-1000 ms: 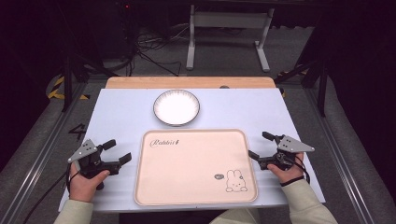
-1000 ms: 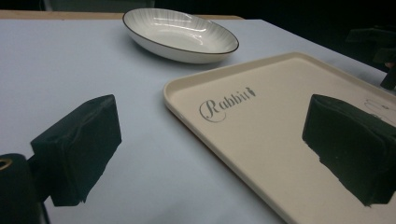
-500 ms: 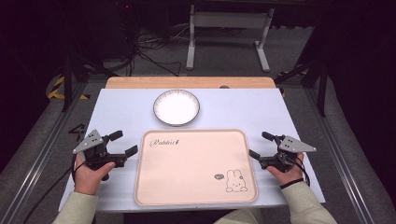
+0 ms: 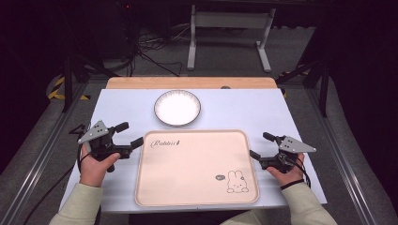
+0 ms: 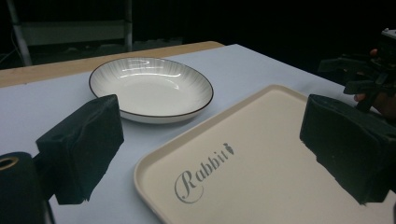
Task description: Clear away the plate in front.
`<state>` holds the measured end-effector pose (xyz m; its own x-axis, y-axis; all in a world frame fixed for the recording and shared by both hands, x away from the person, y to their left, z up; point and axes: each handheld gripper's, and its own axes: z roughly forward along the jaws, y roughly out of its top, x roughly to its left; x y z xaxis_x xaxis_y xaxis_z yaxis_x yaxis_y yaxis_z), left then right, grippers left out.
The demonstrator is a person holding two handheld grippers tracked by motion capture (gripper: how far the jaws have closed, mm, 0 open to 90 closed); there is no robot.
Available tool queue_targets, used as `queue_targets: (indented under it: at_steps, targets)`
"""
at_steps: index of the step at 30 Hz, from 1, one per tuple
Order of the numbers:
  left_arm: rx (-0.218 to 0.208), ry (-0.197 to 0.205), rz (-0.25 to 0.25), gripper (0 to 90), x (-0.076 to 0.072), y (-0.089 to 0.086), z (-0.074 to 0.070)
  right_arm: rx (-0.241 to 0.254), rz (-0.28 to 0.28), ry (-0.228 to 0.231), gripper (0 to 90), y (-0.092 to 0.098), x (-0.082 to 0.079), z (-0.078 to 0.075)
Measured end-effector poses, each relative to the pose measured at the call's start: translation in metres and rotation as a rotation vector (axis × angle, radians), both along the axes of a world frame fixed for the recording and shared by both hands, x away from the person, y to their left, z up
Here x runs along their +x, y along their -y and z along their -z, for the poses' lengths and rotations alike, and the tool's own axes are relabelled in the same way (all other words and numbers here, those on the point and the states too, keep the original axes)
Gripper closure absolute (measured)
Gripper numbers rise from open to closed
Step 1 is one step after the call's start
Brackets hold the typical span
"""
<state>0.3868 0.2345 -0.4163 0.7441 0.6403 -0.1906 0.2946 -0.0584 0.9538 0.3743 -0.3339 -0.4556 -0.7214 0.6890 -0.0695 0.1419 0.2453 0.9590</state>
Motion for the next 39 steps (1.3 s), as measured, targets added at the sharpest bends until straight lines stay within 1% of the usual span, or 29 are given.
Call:
queue_targets:
  at_steps: [4, 8, 10, 11, 14, 16, 19, 22, 26, 27, 29, 32, 33, 35, 37, 38, 39]
  targets:
    - [0.004, -0.009, 0.013, 7.1, 0.009, 0.006, -0.004, 0.000, 0.012, -0.009, 8.6, 0.000, 0.001, 0.000]
    - [0.008, -0.025, 0.036, 7.3, 0.018, 0.012, -0.005, 0.000, 0.017, -0.009, 9.2, 0.000, 0.001, 0.000]
    - [0.011, -0.026, 0.040, 7.3, 0.023, 0.016, -0.005, 0.003, 0.020, -0.011, 9.3, 0.000, 0.001, 0.000]
    - [0.011, -0.032, 0.043, 7.4, 0.025, 0.018, -0.004, 0.004, 0.022, -0.011, 9.3, 0.000, 0.001, 0.000]
    - [0.013, -0.035, 0.054, 7.4, 0.033, 0.024, -0.004, 0.009, 0.022, -0.011, 9.3, 0.001, 0.000, 0.000]
    - [0.018, -0.030, 0.060, 7.4, 0.037, 0.028, -0.005, 0.010, 0.025, -0.009, 9.3, 0.001, 0.000, 0.000]
    - [0.016, -0.032, 0.064, 7.4, 0.040, 0.031, -0.006, 0.011, 0.027, -0.007, 9.3, 0.001, 0.000, 0.000]
    - [0.022, -0.029, 0.077, 7.4, 0.047, 0.037, -0.006, 0.019, 0.035, -0.008, 8.9, 0.002, 0.000, 0.000]
    - [0.017, -0.041, 0.083, 7.4, 0.052, 0.042, -0.004, 0.024, 0.045, -0.009, 8.9, 0.002, 0.000, 0.000]
    - [0.023, -0.042, 0.089, 7.4, 0.055, 0.044, -0.004, 0.025, 0.047, -0.009, 8.9, 0.002, 0.000, 0.000]
    - [0.022, -0.049, 0.095, 7.4, 0.059, 0.048, -0.003, 0.023, 0.050, -0.010, 8.9, 0.002, 0.000, 0.000]
    - [0.024, -0.050, 0.100, 7.4, 0.063, 0.050, -0.003, 0.024, 0.053, -0.009, 9.0, 0.002, 0.000, 0.000]
    - [0.032, -0.046, 0.102, 7.5, 0.067, 0.052, -0.004, 0.020, 0.054, -0.007, 8.9, 0.001, 0.000, 0.000]
    - [0.040, -0.046, 0.101, 7.5, 0.072, 0.054, -0.005, 0.019, 0.055, -0.008, 8.9, 0.001, 0.000, 0.000]
    - [0.041, -0.046, 0.097, 7.5, 0.077, 0.055, -0.006, 0.020, 0.053, -0.007, 8.9, 0.001, 0.000, 0.000]
    - [0.041, -0.046, 0.097, 7.5, 0.077, 0.055, -0.006, 0.022, 0.053, -0.008, 8.9, 0.002, 0.000, 0.000]
    - [0.040, -0.049, 0.097, 7.5, 0.082, 0.057, -0.007, 0.023, 0.053, -0.009, 9.0, 0.002, 0.000, 0.000]
